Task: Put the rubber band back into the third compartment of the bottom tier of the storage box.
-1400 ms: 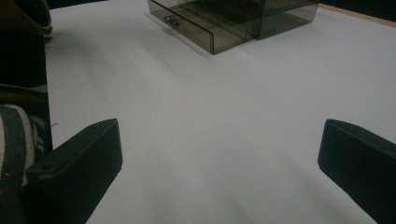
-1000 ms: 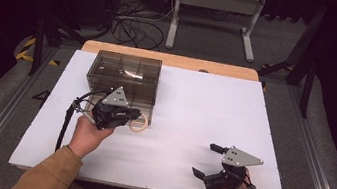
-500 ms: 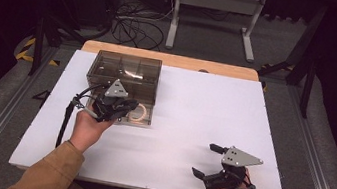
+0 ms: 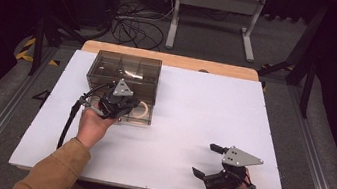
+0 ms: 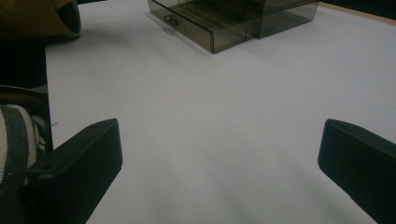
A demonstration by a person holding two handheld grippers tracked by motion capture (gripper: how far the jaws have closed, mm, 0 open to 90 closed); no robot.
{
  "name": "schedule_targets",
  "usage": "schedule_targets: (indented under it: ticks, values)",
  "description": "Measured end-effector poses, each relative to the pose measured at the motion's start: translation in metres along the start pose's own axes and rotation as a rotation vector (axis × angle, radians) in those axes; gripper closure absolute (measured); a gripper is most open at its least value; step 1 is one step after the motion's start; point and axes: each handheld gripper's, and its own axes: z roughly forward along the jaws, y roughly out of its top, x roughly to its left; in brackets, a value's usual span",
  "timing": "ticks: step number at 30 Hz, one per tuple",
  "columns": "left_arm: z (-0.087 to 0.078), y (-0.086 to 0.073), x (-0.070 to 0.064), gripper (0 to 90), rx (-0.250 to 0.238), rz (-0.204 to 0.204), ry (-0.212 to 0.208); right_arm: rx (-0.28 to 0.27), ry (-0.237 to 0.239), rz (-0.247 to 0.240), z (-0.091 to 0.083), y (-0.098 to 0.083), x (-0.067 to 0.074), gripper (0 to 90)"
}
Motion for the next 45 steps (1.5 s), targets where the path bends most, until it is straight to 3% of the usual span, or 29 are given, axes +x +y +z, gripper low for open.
schedule_targets:
  ticks: [11,25,28,45]
  values:
    - [0.007,-0.002,0.009,83.5,0.005,-0.042,0.023,0.001,0.001,0.000,0.000,0.000,0.000,0.4]
    - [0.025,-0.008,0.012,83.5,0.031,-0.032,0.066,0.002,0.002,-0.001,0.000,0.000,0.000,0.4]
    - [0.031,-0.010,0.012,83.5,0.045,-0.012,0.077,0.002,0.003,-0.001,0.000,0.000,0.000,0.4]
    - [0.045,-0.016,0.009,83.0,0.089,0.000,0.074,0.002,0.006,-0.002,0.000,0.000,0.000,0.4]
